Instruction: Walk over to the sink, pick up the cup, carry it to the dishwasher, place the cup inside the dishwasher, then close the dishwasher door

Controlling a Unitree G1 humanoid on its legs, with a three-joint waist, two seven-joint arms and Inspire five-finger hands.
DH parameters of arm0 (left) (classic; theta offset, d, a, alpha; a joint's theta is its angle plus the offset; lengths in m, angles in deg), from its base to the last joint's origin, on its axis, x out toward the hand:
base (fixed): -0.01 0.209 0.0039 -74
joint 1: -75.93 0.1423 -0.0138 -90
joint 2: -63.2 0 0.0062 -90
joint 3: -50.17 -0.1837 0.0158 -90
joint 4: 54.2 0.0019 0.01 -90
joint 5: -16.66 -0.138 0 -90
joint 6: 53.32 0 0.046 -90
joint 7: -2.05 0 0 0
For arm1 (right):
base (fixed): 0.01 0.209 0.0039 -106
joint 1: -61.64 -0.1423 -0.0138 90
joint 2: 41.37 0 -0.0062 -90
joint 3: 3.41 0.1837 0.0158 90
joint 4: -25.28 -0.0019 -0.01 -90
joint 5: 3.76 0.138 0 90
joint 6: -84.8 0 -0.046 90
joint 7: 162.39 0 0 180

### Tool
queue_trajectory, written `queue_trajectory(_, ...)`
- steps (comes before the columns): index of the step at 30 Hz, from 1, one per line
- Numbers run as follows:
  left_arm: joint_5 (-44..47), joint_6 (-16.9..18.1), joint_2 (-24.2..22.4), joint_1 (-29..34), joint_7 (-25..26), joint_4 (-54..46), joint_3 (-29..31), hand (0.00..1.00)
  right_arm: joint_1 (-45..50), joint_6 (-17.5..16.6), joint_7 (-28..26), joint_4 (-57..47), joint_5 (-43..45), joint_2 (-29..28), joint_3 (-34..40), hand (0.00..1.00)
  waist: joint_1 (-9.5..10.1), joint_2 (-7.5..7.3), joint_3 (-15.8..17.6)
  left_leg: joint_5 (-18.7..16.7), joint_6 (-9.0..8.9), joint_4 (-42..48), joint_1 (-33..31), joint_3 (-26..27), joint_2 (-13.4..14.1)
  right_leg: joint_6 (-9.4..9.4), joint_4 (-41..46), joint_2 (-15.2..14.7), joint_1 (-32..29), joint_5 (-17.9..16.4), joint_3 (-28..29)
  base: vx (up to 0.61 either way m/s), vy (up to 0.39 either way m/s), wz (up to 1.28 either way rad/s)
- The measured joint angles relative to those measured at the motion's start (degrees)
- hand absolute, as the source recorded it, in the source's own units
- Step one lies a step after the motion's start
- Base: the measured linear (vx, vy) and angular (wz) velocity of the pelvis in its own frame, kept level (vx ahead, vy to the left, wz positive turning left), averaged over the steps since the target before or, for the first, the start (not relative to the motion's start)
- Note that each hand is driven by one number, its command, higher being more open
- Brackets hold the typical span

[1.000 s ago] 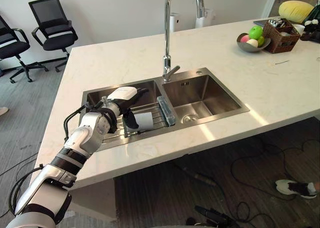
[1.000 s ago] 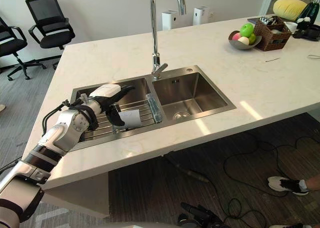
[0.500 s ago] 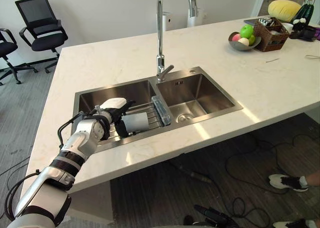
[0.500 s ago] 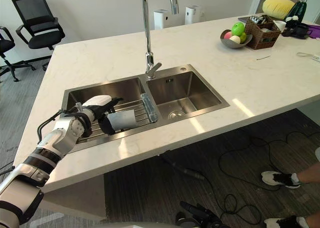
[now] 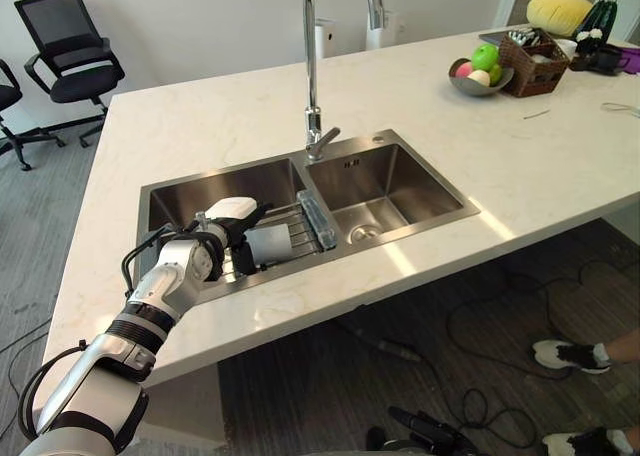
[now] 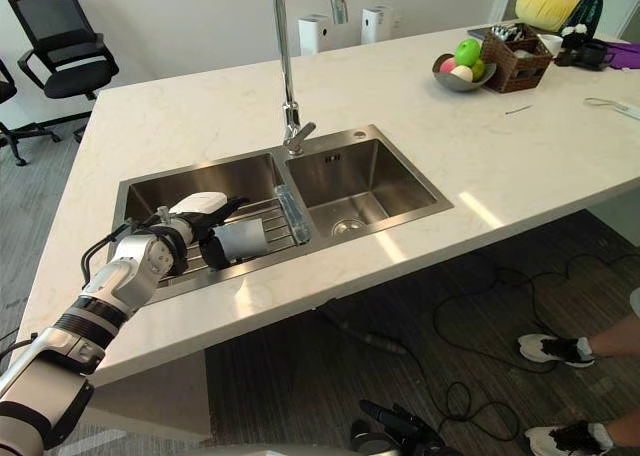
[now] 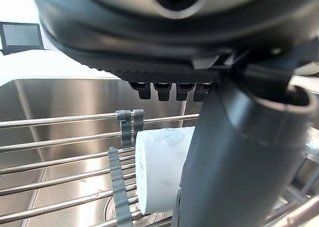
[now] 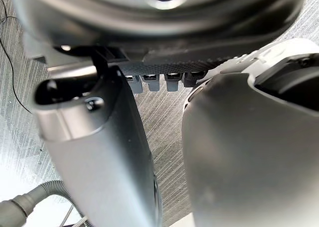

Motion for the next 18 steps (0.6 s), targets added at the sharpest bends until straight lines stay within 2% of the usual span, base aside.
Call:
queue_trajectory(11,-0.2,0.4,0.1,-0.1,-3.4,4.8,1.2,1.0,0.5,0.4,-1.3,-1.4,0.0,0.0,2.2,1.0,-1.69,1.44,0.8,-0.9,-0.26,0.1,1.2,2.6,0.0,0.27,0.0,0.4,-0.1,0.2,2.3,-0.02,-0.001,-0.12)
queue_trajectory(18,-0.4,0.3,0.1,-0.5,-5.7,5.9,2.0,1.0,0.5,1.0,-2.6,-1.7,-0.1,0.5,3.4,1.0,-2.01,2.17,1.2,-1.0,-0.35,0.1,1.5,3.2,0.0,0.29,0.0,0.5,-0.1,0.2,3.0,-0.04,-0.009,-0.04)
